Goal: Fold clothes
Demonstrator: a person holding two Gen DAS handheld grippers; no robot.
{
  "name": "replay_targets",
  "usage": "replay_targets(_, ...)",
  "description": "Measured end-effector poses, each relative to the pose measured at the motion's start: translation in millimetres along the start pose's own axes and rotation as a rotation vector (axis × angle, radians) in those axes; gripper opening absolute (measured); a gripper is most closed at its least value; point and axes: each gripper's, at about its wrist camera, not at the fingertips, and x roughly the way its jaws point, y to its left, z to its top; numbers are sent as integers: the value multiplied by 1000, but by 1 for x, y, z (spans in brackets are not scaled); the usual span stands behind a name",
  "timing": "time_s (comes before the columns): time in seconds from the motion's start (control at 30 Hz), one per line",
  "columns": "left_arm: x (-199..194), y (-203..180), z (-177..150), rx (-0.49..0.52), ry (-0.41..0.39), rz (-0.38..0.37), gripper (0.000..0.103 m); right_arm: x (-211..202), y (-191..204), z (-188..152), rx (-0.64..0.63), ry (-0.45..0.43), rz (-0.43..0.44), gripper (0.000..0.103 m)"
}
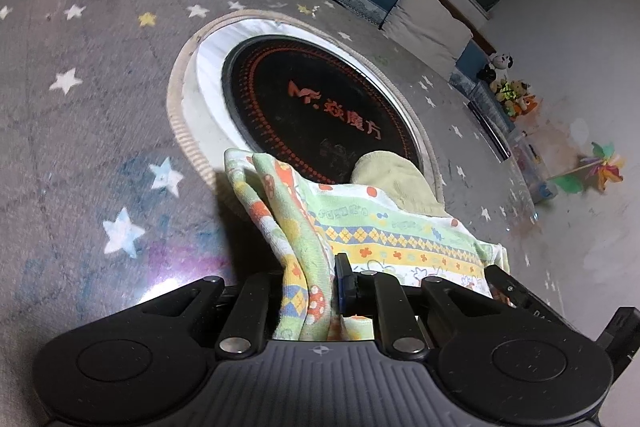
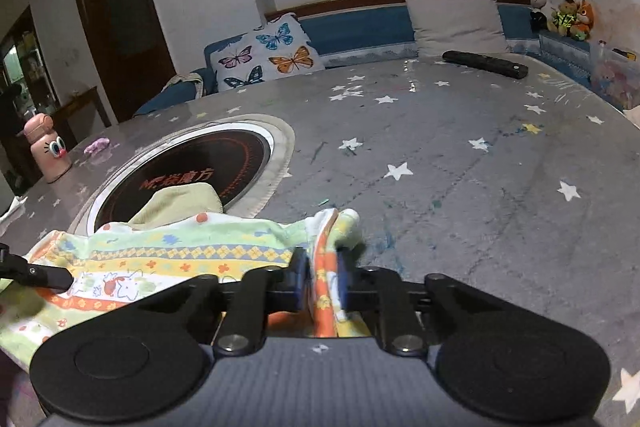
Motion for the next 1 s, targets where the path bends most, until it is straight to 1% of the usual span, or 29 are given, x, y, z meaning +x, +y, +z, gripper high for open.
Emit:
replay_targets(0.07, -2, -8, 3, 25, -5, -2, 13, -1, 0, 0, 13, -5, 8, 10)
replay_targets(0.2, 0, -39, 13, 103, -11, -33, 11, -12, -5, 1, 32, -28, 13, 9)
replay_targets(0.33, 17, -80, 21, 184, 0, -60, 11, -35, -25, 12, 41, -76, -26, 9)
replay_targets(0.53, 56, -150, 28, 304, 15, -118, 10, -56, -71, 33, 42, -126, -157, 9)
replay_targets(0.7, 98, -202, 32, 382, 41, -125, 10, -66, -109, 51, 62, -162, -255, 9)
replay_targets(0.83, 128, -238, 31, 444, 57, -125, 10, -70, -133, 62, 69, -178, -316, 9)
replay_targets(1.0, 154, -268, 26, 510, 66, -124, 11, -65, -163, 68, 108, -179, -380, 9)
